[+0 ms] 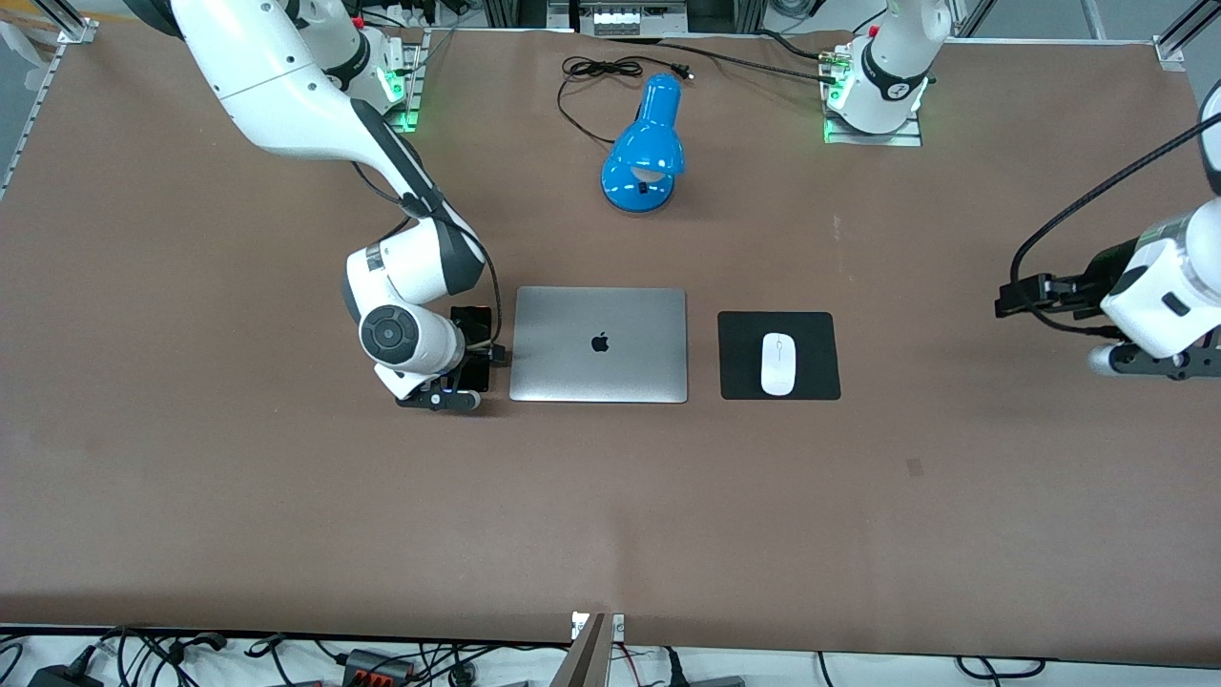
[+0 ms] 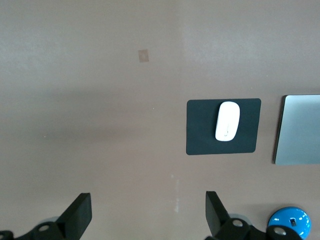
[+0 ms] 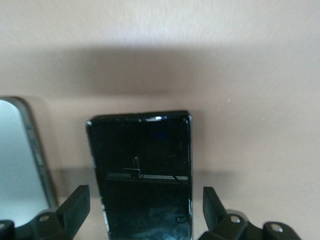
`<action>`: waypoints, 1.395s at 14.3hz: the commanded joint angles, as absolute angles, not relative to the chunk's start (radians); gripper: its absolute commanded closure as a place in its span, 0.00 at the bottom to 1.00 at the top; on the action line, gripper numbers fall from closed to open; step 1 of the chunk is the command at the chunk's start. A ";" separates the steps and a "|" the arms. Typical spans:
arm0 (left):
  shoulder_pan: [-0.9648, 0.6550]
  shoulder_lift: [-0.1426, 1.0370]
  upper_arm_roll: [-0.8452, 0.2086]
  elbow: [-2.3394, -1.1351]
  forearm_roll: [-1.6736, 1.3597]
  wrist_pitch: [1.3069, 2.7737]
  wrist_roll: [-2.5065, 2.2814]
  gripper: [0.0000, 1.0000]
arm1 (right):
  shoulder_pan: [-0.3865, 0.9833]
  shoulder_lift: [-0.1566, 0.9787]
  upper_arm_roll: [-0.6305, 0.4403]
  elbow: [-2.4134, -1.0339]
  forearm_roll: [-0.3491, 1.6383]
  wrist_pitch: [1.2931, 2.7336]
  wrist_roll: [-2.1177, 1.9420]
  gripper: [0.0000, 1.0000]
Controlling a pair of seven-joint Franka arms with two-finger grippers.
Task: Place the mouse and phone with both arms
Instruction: 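Release the mouse and raise the left gripper while the right gripper lowers the phone, then open the right gripper beside the laptop and withdraw it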
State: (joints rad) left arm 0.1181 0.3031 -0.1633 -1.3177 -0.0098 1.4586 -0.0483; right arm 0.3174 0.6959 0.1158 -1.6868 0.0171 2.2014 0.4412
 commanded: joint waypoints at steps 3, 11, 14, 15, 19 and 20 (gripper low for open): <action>-0.053 0.107 0.063 -1.519 -0.035 1.534 -0.020 0.00 | 0.279 0.533 0.107 -1.622 0.014 2.028 0.396 0.00; -0.086 -0.045 0.061 -1.752 -0.020 1.706 0.021 0.00 | 0.106 0.427 0.106 -1.298 0.015 1.671 0.253 0.00; -0.084 -0.040 0.061 -1.729 -0.018 1.684 0.044 0.00 | 0.058 0.356 0.050 -1.275 0.020 1.638 0.163 0.00; -0.084 -0.038 0.061 -1.727 -0.018 1.684 0.043 0.00 | 0.057 0.342 0.020 -1.278 0.020 1.632 0.111 0.00; -0.084 -0.038 0.063 -1.726 -0.018 1.680 0.035 0.00 | -0.018 0.287 -0.017 -1.278 0.020 1.629 -0.026 0.00; -0.084 -0.038 0.061 -1.726 -0.018 1.681 0.035 0.00 | -0.015 0.279 -0.040 -1.278 0.018 1.629 -0.061 0.00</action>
